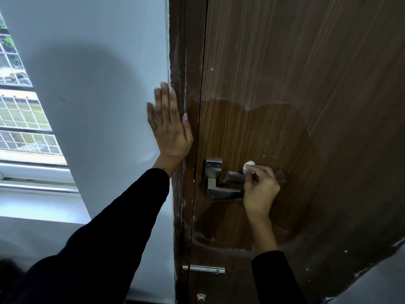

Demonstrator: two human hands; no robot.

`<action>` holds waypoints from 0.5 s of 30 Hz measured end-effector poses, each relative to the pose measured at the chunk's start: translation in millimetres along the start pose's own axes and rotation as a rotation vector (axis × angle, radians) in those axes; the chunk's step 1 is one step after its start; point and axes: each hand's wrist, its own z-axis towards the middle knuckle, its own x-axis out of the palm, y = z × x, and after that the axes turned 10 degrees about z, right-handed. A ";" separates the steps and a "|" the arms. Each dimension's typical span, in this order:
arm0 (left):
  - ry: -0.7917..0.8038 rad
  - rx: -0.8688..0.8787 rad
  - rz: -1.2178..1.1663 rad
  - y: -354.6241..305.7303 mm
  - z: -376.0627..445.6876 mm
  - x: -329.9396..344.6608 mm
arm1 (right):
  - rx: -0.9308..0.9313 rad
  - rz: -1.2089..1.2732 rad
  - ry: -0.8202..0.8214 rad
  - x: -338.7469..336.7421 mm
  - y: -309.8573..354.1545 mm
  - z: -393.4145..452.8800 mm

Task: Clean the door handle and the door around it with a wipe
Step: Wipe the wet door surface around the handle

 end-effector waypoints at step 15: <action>0.005 -0.002 0.006 0.0 -0.3 -1.4 | 0.145 -0.132 0.064 4.0 3.5 1.8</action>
